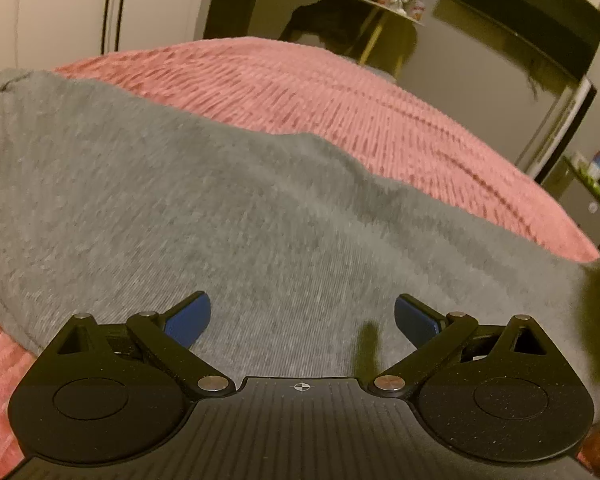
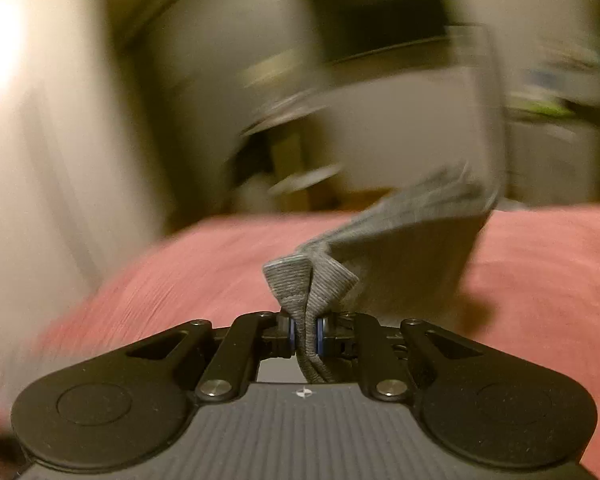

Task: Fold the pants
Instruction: 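Grasp the leg hems with the right tool and lift them toward the waistband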

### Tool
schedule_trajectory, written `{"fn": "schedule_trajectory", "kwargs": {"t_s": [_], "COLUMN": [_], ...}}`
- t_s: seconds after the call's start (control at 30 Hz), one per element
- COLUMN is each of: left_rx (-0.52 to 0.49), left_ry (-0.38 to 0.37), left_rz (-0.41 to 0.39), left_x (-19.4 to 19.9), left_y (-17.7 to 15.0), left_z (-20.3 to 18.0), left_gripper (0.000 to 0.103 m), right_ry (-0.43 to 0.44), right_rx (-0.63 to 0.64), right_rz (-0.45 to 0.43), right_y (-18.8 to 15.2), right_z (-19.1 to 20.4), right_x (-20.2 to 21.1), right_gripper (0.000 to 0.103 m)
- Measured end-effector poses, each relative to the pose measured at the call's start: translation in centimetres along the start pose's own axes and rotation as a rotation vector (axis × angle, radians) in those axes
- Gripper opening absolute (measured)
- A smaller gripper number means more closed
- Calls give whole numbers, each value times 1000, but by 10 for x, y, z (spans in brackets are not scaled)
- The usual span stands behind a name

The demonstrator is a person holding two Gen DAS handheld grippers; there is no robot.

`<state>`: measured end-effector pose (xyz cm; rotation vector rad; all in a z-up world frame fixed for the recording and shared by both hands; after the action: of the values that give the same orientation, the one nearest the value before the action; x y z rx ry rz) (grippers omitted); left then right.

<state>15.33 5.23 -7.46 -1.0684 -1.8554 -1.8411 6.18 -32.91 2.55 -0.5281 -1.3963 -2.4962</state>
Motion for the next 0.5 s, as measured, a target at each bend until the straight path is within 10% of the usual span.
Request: {"fn": "schedule_trajectory", "kwargs": {"t_s": [0.23,0.33,0.5], "left_rx": [24,27,47], "left_ry": [-37,-51,-108], "left_rz": [-14,-15,-23], "left_x": [4,4,5], "left_y": [-1,0,4], "left_z": [4,4,-3], "left_gripper": [101,101,101], "right_ry": [19,86,80], "right_rx": [237,132,-229], "right_rz": [463,451,321], "right_y": [-169,-153,-99], "right_z": [81,83,28], "right_x": [-68,-59,-27], "right_gripper": [25,55,57]}}
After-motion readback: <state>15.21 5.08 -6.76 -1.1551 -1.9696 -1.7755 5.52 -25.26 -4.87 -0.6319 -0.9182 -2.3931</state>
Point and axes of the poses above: each gripper's, at about its wrist camera, not at the fingertips, and x roughly against the way its jaws point, z to its left, y to its top, the point moved 8 cm from there along -x, roughly the way its jaws point, and after that the axes turned 15 degrees about -x, right-handed, at the moved point
